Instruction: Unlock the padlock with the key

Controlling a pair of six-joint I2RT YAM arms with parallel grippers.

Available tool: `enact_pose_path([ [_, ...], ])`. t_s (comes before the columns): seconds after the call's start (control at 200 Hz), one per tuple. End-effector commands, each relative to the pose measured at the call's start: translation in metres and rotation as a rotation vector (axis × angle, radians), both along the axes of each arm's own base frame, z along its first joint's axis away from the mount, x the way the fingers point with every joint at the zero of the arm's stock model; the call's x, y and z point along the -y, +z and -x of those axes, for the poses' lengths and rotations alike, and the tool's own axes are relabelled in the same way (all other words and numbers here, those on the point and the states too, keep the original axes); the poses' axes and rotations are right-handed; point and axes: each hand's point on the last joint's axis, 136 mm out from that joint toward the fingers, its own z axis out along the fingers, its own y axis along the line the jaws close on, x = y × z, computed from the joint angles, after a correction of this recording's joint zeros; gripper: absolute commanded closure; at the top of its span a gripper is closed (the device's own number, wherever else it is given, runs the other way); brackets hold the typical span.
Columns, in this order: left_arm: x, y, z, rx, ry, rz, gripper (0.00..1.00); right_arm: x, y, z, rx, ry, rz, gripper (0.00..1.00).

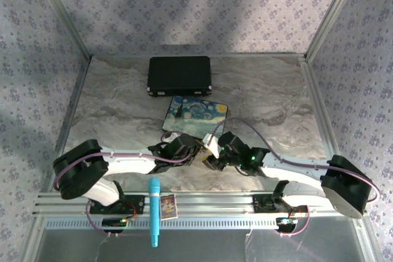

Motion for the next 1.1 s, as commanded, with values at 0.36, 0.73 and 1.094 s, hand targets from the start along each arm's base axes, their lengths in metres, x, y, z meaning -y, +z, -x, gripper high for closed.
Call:
enact_pose_path([
  [0.36,-0.006,-0.003,0.008,-0.011,-0.023,0.0,1.0,-0.01,0.004,-0.024,0.066,-0.026,-0.011,0.69],
  [0.73,0.001,-0.002,0.012,-0.016,-0.047,0.041,1.0,-0.019,0.003,-0.021,0.022,0.016,-0.063,0.76],
  [1.094,0.001,-0.003,0.014,-0.01,-0.059,0.023,1.0,-0.018,0.0,-0.023,-0.048,0.012,-0.132,0.94],
])
